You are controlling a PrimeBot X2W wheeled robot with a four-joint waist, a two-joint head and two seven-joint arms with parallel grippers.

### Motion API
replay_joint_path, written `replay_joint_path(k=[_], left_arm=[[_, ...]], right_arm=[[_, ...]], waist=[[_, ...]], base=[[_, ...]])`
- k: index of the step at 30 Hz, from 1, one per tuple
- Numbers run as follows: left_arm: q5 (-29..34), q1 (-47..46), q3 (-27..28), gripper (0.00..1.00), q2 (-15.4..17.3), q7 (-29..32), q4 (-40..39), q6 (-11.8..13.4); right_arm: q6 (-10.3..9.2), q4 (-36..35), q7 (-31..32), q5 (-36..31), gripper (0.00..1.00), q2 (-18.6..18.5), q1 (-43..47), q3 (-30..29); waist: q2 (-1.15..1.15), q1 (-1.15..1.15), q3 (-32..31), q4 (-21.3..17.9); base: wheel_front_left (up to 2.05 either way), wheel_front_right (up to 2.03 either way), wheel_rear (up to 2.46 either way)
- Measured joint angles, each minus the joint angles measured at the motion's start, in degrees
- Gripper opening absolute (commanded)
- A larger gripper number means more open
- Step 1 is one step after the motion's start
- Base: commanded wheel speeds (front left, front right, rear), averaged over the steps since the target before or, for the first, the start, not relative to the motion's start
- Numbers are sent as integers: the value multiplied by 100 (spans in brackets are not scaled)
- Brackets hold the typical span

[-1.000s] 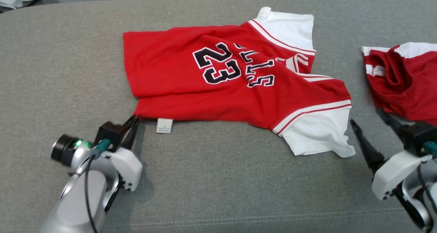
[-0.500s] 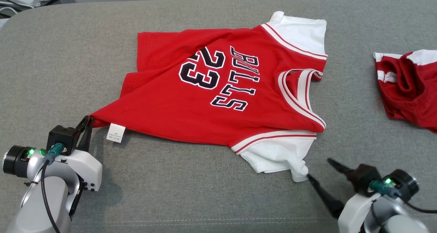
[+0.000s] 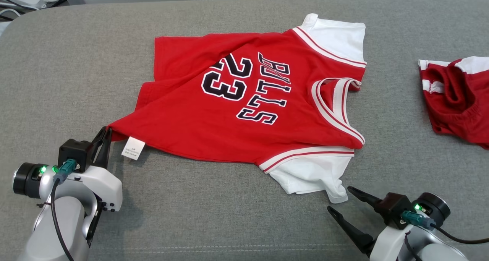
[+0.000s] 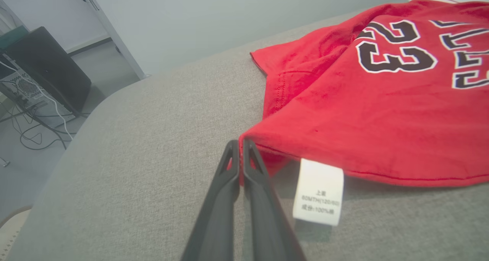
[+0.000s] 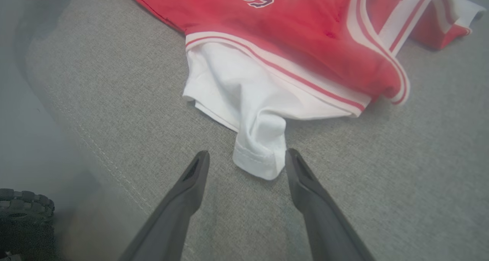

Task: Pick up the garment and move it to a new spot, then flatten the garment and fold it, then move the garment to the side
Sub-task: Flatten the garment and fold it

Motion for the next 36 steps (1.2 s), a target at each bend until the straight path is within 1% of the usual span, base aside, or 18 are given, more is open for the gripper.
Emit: replay_joint_path(k=[6, 7, 9, 10, 11, 13, 15, 16, 19, 20, 24, 27, 29, 34, 36], left_arm=[[0, 80, 78, 0, -9, 0, -26, -7], [0, 80, 86, 0, -15, 0, -26, -7], [0, 80, 99, 0, -31, 0, -26, -9], [0, 80, 107, 0, -37, 0, -27, -30], [0, 80, 113, 0, -44, 0, -42, -57], [1, 78, 141, 0, -54, 0, -100, -59], [1, 70, 172, 0, -38, 0, -189, -102], [2, 62, 185, 0, -23, 0, -237, -108], [43, -26, 199, 0, 99, 0, -388, -165], [107, -242, 201, 0, 222, 0, -459, -244], [256, -994, 146, 0, 468, 8, -493, -360], [319, -1640, 53, 0, 550, 114, -399, -425], [315, -2036, 31, 0, 550, 165, -287, -480], [207, -2679, 109, 0, 499, 83, -58, -511], [151, -2760, 142, 0, 439, 47, 11, -511]], right_arm=[[0, 88, -33, 3, 99, 1, -179, 145], [0, 103, -21, 14, 91, 0, -195, 181], [0, 180, 71, 24, 47, 9, -244, 300], [0, 227, 109, 34, 20, 23, -277, 341], [0, 241, 115, 63, 0, 36, -325, 376], [0, 242, 114, 176, 0, 110, -439, 400], [0, 194, 38, 425, 0, 213, -520, 328], [0, 121, -29, 725, 0, 279, -537, 210], [-1, -294, -199, 2009, 0, 502, -570, -211], [-1, -539, -240, 2652, 0, 512, -742, -390], [-8, -705, -259, 3448, 0, 392, -1485, -799], [-8, -606, -365, 3717, 0, 334, -2226, -1058], [-8, -376, -470, 3839, 0, 338, -2761, -1211], [-9, 214, -782, 3779, 0, 300, -3912, -1401], [-9, 291, -845, 3801, 0, 277, -4106, -1404]], waist=[[0, 0, 40, 39], [0, 0, 45, 46], [0, 0, 56, 60], [0, 0, 64, 70], [0, 0, 71, 82], [0, 0, 83, 107], [0, 0, 89, 132], [0, 0, 90, 144], [0, 0, 81, 174], [0, 0, 70, 195], [0, 0, 75, 234], [0, 0, 97, 248], [0, 0, 114, 251], [0, 0, 122, 260], [0, 0, 95, 289]], base=[[0, 0, 0], [0, 0, 0], [0, 0, 0], [0, 0, 0], [0, 0, 0], [0, 0, 0], [0, 0, 0], [0, 0, 0], [0, 0, 0], [0, 0, 0], [0, 0, 0], [0, 0, 0], [0, 0, 0], [0, 0, 0], [0, 0, 0]])
